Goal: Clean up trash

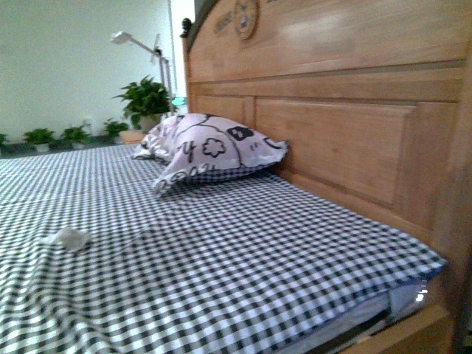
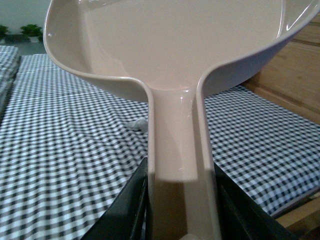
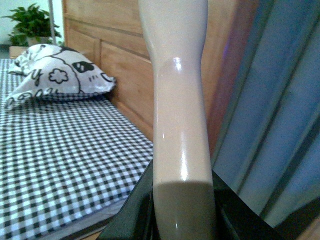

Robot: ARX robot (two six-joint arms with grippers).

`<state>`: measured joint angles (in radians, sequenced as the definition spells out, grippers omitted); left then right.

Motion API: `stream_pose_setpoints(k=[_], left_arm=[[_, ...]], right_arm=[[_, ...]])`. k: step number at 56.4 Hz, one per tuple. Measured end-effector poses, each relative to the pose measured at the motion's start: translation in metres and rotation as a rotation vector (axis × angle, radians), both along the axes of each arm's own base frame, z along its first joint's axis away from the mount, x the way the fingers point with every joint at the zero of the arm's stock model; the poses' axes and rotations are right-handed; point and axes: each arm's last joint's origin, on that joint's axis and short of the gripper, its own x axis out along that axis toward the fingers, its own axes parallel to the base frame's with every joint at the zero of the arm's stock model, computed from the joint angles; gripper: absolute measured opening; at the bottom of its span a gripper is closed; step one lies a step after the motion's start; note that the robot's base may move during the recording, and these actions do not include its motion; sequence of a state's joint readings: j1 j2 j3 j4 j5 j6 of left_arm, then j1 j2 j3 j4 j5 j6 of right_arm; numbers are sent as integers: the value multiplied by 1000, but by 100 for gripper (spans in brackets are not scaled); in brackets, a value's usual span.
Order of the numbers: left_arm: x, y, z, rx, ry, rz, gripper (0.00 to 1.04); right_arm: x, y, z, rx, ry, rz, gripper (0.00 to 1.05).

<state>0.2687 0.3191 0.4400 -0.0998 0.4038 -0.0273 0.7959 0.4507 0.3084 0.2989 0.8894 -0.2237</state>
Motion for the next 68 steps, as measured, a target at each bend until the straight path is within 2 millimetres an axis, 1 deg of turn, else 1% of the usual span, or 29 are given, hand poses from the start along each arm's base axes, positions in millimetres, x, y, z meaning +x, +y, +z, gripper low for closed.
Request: stream_pose_setpoints(k=[21, 36, 38, 40, 43, 45, 48, 50, 53, 58, 61, 64, 65, 68], left_arm=[[0, 1, 0, -3, -2, 17, 28], [0, 0, 0, -3, 0, -5, 28], [0, 1, 0, -15, 33, 8, 28], [0, 2, 1, -38, 119, 6, 28], [2, 5, 2, -49, 182, 6, 28], [10, 9, 1, -48, 216, 9, 28], [21, 15, 3, -28, 224, -3, 28], [34, 20, 6, -3, 228, -30, 28], [48, 25, 9, 40, 224, -56, 28], [81, 38, 17, 146, 214, -98, 28], [97, 44, 19, 187, 217, -110, 28], [120, 52, 18, 255, 236, -127, 28], [123, 53, 17, 271, 239, -131, 28], [147, 59, 9, 325, 281, -159, 28]], right_arm=[[1, 2, -1, -10, 6, 22, 20], [0, 0, 0, 2, -1, -2, 20], [0, 0, 0, 1, -1, 2, 20], [0, 0, 0, 0, -1, 5, 20], [0, 0, 0, 0, -1, 5, 20], [0, 0, 0, 0, 0, 2, 20], [0, 0, 0, 0, 0, 1, 20], [0, 0, 0, 0, 0, 1, 20], [0, 0, 0, 0, 0, 0, 20], [0, 0, 0, 0, -1, 4, 20], [0, 0, 0, 0, 0, 3, 20], [0, 0, 0, 0, 0, 3, 20], [0, 0, 0, 0, 0, 3, 20], [0, 0, 0, 0, 0, 3, 20]])
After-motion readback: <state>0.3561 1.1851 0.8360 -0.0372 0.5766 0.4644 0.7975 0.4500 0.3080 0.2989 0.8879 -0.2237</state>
